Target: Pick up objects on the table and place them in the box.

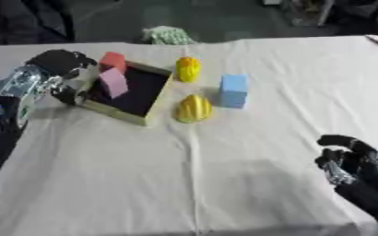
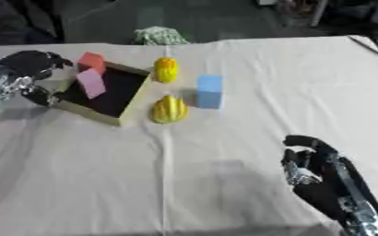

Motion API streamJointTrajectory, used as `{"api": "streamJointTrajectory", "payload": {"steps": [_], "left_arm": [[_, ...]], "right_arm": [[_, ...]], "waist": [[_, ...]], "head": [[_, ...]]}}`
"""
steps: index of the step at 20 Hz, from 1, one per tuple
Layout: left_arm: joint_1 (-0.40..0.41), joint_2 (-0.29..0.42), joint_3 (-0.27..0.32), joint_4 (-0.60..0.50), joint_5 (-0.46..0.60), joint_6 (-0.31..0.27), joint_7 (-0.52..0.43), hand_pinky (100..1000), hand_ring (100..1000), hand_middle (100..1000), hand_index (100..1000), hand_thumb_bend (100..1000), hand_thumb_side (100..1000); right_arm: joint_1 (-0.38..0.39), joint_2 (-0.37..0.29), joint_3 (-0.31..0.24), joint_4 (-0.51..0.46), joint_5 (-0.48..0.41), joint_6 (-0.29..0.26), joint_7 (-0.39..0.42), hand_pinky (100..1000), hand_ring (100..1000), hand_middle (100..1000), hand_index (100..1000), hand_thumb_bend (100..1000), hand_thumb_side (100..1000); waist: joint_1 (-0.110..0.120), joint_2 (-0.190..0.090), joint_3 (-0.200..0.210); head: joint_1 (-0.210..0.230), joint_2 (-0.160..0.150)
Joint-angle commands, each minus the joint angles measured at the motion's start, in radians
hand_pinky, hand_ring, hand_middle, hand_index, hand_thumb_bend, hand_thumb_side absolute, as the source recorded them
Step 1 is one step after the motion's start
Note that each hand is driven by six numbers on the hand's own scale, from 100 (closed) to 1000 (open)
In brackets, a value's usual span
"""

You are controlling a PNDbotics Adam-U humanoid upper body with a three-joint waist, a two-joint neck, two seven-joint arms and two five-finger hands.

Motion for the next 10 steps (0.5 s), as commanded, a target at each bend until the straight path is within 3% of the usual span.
{"api": "streamJointTrajectory", "payload": {"steps": [1,10], "left_arm": [[-0.011,0.055,0.016,-0.067,0.045,-0.001,0.004,807,772,752,933,274,168],[0.059,0.136,-0.017,-0.375,0.342,0.018,-0.054,813,756,731,926,208,198]], "right_arm": [[-0.01,-0.005,-0.008,-0.021,-0.001,-0.001,-0.002,608,594,719,769,100,280],[-0.013,-0.009,-0.01,-0.02,0.003,-0.005,-0.003,609,594,719,769,100,281]], "waist": [[0.002,-0.013,0.001],[0.017,-0.018,0.011]], "head": [[0.0,0.005],[-0.006,0.005]]}}
